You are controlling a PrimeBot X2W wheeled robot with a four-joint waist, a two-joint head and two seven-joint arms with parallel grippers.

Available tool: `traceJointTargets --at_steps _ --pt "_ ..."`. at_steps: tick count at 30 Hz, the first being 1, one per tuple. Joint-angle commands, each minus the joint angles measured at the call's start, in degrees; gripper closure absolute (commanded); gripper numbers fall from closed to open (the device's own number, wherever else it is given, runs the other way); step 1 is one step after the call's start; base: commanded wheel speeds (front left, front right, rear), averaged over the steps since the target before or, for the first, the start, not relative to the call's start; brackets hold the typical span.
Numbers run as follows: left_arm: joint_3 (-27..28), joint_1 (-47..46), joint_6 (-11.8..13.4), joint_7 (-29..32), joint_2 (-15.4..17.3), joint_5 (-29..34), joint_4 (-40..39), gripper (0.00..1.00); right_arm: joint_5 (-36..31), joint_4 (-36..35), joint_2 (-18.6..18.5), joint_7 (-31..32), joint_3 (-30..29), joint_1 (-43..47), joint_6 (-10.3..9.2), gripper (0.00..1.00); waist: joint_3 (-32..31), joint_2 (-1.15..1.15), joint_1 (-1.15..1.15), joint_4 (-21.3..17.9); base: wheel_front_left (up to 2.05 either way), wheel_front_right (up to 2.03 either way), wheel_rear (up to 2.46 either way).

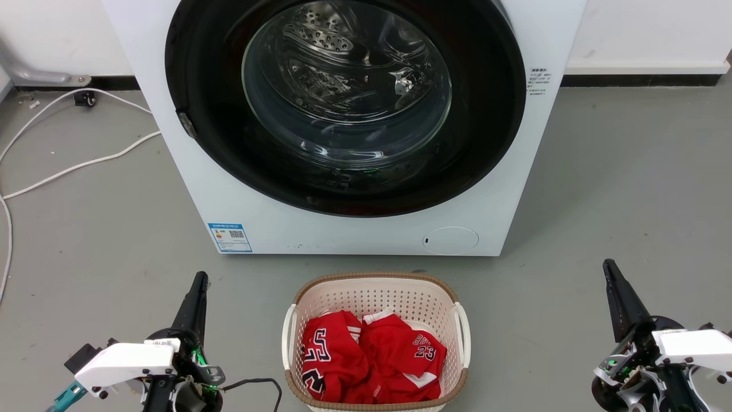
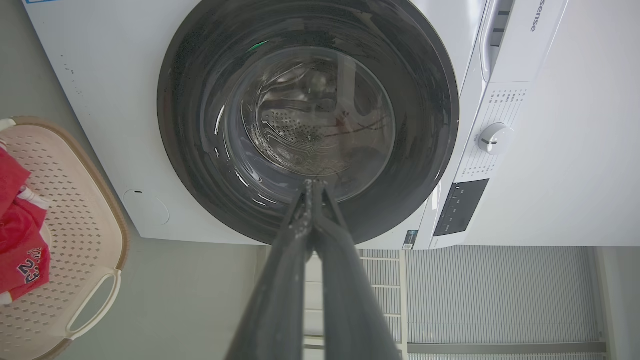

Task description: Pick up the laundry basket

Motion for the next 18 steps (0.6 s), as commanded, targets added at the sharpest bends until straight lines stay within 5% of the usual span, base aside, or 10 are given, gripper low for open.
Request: traceJointTargets --at_steps 1,18 --pt "0.09 -0.13 -0.07 0.10 -0.04 0.04 -0.06 1.00 0.23 -0.23 -0.14 0.04 -0.01 -0.61 0.00 1.00 0.00 0.00 0.00 0.00 0.00 0.00 0.00" --pt "0.11 -0.13 -0.07 0.10 -0.04 0.04 -0.06 1.00 0.23 -0.23 -0.14 0.04 0.02 -0.61 0.00 1.00 0.00 0.00 0.00 0.00 0.00 0.00 0.00"
